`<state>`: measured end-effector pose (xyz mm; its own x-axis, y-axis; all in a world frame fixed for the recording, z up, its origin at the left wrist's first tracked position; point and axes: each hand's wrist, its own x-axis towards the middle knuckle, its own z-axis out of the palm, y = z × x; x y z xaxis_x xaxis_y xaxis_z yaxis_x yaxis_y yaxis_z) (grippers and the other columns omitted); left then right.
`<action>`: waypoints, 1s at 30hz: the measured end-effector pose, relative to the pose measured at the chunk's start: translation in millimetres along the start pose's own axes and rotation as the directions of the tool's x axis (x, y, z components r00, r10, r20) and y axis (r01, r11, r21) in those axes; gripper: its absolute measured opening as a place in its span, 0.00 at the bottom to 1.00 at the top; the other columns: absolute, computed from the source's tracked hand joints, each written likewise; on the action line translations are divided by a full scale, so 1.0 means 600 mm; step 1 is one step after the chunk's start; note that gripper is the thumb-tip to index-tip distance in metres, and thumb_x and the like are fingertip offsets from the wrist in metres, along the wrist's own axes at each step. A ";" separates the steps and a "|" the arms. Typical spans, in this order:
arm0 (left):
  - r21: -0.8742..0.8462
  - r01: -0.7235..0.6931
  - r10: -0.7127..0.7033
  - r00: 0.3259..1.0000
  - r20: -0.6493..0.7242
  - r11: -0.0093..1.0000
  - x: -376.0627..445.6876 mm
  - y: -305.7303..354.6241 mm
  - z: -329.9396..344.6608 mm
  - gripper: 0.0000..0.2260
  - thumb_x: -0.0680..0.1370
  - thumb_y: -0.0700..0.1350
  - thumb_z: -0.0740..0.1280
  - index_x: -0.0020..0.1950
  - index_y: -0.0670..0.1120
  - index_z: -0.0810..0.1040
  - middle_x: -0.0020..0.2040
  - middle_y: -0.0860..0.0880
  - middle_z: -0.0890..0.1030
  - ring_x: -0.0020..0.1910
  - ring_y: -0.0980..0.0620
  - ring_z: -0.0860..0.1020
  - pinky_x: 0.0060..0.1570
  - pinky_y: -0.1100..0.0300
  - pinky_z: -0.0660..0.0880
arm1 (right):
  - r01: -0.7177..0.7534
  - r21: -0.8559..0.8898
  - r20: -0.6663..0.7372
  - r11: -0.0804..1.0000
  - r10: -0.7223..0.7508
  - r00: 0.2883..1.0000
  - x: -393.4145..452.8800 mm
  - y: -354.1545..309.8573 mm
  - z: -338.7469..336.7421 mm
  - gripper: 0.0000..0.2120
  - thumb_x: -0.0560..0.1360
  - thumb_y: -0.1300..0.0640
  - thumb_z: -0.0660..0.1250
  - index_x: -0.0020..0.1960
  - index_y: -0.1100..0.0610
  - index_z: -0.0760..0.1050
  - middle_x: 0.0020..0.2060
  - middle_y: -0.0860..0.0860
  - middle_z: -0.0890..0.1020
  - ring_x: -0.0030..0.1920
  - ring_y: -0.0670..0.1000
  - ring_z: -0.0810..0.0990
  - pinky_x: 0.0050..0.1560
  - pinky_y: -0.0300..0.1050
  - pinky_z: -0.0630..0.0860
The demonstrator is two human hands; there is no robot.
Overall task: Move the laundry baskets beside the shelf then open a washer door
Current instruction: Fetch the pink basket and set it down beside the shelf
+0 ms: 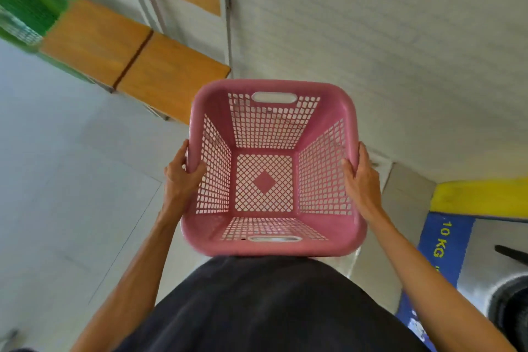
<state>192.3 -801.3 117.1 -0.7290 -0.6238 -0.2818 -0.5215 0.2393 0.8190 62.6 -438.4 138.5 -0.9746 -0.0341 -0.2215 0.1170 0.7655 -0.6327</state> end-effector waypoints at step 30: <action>-0.177 0.206 -0.270 0.652 -0.708 0.962 0.167 -0.333 -0.969 0.31 0.72 0.50 0.71 0.75 0.53 0.68 0.51 0.54 0.80 0.38 0.73 0.79 0.35 0.79 0.72 | 0.750 0.014 0.426 0.661 -0.683 0.594 -0.035 -1.049 0.739 0.15 0.79 0.51 0.67 0.58 0.62 0.76 0.48 0.57 0.83 0.46 0.59 0.81 0.43 0.45 0.72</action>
<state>481.5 -1344.2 216.1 -0.0207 -0.9985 -0.0510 -0.5732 -0.0299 0.8189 94.3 -1204.5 212.7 -0.5769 -0.8166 -0.0156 -0.6512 0.4714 -0.5947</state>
